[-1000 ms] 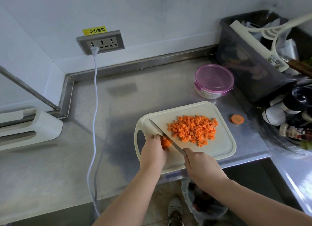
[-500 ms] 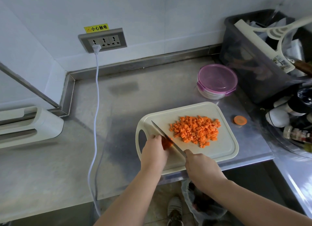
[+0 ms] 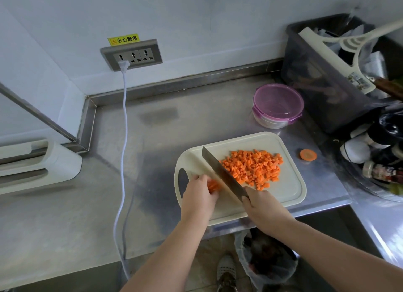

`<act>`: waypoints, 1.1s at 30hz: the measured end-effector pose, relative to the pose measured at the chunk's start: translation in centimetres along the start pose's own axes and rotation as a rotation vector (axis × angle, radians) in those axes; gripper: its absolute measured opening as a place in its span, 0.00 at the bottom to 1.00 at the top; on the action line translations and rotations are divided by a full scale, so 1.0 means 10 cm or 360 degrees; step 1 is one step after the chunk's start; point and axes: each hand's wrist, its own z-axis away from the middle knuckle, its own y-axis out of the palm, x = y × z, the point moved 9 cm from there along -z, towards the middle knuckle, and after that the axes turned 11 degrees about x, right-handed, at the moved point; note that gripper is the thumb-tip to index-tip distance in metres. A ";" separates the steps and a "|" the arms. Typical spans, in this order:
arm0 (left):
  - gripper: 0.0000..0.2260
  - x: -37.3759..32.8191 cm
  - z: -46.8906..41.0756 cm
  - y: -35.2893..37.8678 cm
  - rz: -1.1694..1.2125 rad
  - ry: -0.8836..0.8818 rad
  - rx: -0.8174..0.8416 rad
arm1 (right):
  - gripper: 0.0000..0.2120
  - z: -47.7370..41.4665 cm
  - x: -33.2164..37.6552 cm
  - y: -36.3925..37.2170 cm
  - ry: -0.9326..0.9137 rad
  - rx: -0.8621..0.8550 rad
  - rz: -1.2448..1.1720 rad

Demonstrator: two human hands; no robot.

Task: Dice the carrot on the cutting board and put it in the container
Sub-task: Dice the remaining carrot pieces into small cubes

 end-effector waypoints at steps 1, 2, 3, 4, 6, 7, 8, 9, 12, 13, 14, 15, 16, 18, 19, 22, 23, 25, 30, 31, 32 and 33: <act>0.11 0.00 0.00 -0.01 0.0016 0.0010 -0.0006 | 0.10 0.03 0.02 0.00 -0.0016 -0.0007 0.0039; 0.11 0.00 0.01 -0.02 0.0033 0.0018 -0.0011 | 0.10 0.07 0.05 0.01 -0.0031 -0.0015 0.0072; 0.11 0.00 0.01 -0.03 0.0044 0.0021 -0.0015 | 0.11 0.10 0.07 0.02 -0.0048 -0.0021 0.0090; 0.11 0.01 0.01 -0.04 0.0046 0.0020 -0.0016 | 0.12 0.13 0.09 0.04 -0.0063 -0.0027 0.0100; 0.12 0.04 0.02 -0.06 0.0036 0.0005 -0.0009 | 0.13 0.15 0.12 0.08 -0.0078 -0.0034 0.0137; 0.12 0.05 0.02 -0.06 0.0032 -0.0002 -0.0005 | 0.13 0.15 0.13 0.11 -0.0084 -0.0036 0.0154; 0.12 0.07 0.03 -0.06 0.0034 -0.0010 -0.0004 | 0.14 0.15 0.15 0.13 -0.0090 -0.0038 0.0169; 0.12 0.08 0.04 -0.06 0.0042 -0.0020 -0.0003 | 0.14 0.14 0.15 0.15 -0.0090 -0.0037 0.0182; 0.11 0.11 0.05 -0.08 0.0062 -0.0051 -0.0005 | 0.13 0.11 0.13 0.18 -0.0083 -0.0038 0.0213; 0.10 0.11 0.05 -0.08 0.0062 -0.0053 -0.0004 | 0.13 0.10 0.13 0.18 -0.0082 -0.0042 0.0228; 0.10 0.11 0.05 -0.08 0.0051 -0.0052 -0.0005 | 0.12 0.08 0.12 0.19 -0.0082 -0.0045 0.0242; 0.10 0.10 0.05 -0.09 0.0034 -0.0052 -0.0003 | 0.12 0.07 0.12 0.20 -0.0079 -0.0045 0.0257; 0.10 0.10 0.04 -0.09 0.0018 -0.0053 -0.0004 | 0.12 0.07 0.12 0.20 -0.0074 -0.0042 0.0279; 0.10 0.10 0.03 -0.09 -0.0008 -0.0058 -0.0002 | 0.13 0.05 0.12 0.23 -0.0060 -0.0018 0.0334; 0.10 0.10 0.03 -0.09 -0.0015 -0.0059 0.0000 | 0.13 0.04 0.12 0.25 -0.0053 -0.0005 0.0344; 0.09 0.11 0.02 -0.07 -0.0006 -0.0057 0.0001 | 0.13 0.01 0.11 0.26 -0.0028 0.0014 0.0327; 0.09 0.11 0.01 -0.07 -0.0012 -0.0053 -0.0004 | 0.14 0.00 0.11 0.26 -0.0015 0.0026 0.0330; 0.08 0.12 0.01 -0.06 -0.0028 -0.0051 -0.0008 | 0.14 -0.02 0.11 0.28 0.0015 0.0055 0.0347; 0.08 0.10 0.01 -0.07 -0.0053 -0.0040 -0.0011 | 0.12 -0.06 0.07 0.27 0.0043 0.0096 0.0250; 0.07 0.09 0.02 -0.07 -0.0063 -0.0038 -0.0013 | 0.11 -0.06 0.06 0.24 0.0040 0.0093 0.0164; 0.07 0.08 0.02 -0.08 -0.0069 -0.0034 -0.0016 | 0.11 -0.06 0.05 0.21 0.0031 0.0080 0.0071; 0.07 0.08 0.02 -0.08 -0.0076 -0.0029 -0.0018 | 0.11 -0.06 0.04 0.18 0.0017 0.0057 0.0002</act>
